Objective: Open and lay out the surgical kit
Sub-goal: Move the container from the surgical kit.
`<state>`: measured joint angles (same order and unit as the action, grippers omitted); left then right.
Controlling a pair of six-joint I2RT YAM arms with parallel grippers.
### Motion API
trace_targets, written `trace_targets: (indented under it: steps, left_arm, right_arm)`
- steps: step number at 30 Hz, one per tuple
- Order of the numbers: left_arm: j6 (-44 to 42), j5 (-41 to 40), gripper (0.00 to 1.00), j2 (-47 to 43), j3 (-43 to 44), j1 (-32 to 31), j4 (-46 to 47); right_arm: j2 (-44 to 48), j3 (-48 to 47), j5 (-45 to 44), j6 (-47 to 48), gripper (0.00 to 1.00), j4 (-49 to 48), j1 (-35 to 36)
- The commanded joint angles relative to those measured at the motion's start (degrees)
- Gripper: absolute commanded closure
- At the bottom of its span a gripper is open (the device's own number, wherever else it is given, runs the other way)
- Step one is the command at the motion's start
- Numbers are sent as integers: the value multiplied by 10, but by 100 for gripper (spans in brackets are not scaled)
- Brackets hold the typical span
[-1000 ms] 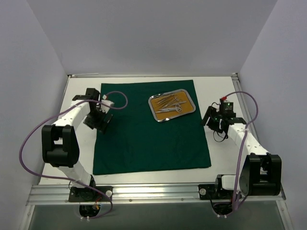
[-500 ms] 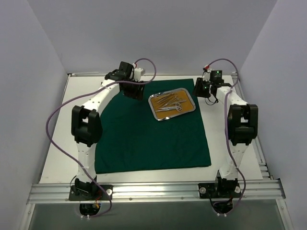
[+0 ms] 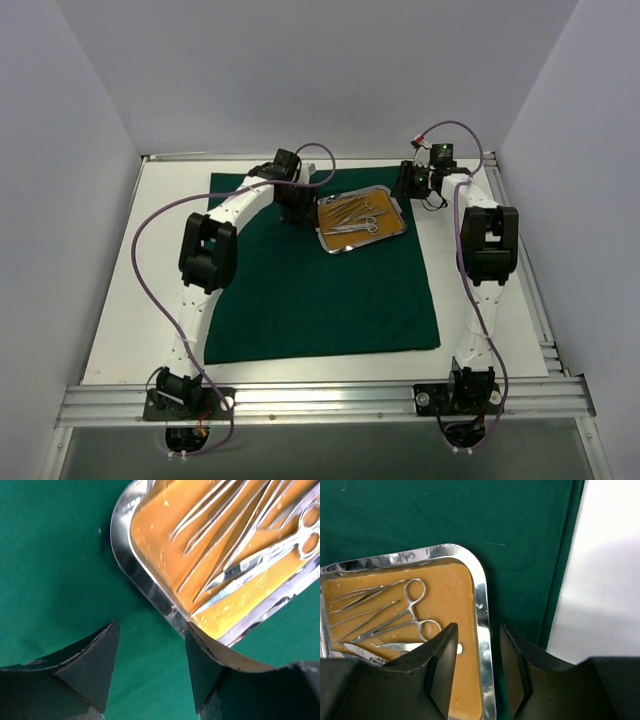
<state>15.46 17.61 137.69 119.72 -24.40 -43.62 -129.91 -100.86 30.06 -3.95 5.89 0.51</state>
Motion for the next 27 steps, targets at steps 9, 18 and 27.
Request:
trace_targets:
  steps: [9,18,27]
  left_arm:
    - [52,36,45,42,46,1,27]
    - [63,72,62,65,81,-5,18]
    - [57,84,87,69,112,-4,5]
  right_arm:
    - [-42,-13,54,-4,69,4,-2]
    - [-42,11,89,-23,79,-21,-2]
    - [-25,15,110,-67,100,-38,-2]
